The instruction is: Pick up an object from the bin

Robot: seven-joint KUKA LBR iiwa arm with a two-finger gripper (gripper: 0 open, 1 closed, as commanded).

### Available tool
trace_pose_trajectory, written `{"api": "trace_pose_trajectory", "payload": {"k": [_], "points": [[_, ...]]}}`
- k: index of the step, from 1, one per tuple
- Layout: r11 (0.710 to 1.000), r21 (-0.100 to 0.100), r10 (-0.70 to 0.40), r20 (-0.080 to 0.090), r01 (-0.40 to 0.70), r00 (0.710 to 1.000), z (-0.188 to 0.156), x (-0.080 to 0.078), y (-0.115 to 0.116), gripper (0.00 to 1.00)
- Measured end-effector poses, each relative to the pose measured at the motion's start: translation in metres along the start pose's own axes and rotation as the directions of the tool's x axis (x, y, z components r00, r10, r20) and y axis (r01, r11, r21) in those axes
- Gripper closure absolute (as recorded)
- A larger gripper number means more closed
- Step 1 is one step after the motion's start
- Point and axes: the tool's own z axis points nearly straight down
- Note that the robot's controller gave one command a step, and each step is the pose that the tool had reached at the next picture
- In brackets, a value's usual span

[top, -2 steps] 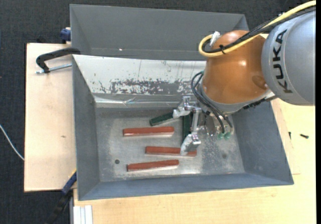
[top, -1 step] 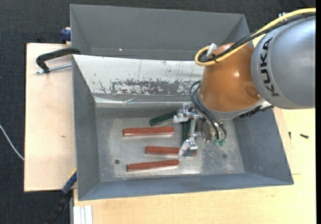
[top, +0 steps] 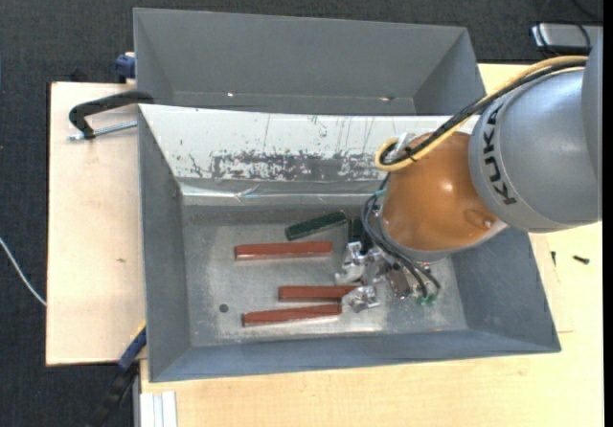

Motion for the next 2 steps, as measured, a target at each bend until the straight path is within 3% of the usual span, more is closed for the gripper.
{"api": "trace_pose_trajectory", "payload": {"k": [1,2], "points": [[1.000,0.000,0.000,0.000,0.000,1.000,0.000,0.000,0.000,1.00],[0.994,0.004,-0.106,0.014,0.106,0.994,-0.200,-0.008,-0.006,1.00]]}}
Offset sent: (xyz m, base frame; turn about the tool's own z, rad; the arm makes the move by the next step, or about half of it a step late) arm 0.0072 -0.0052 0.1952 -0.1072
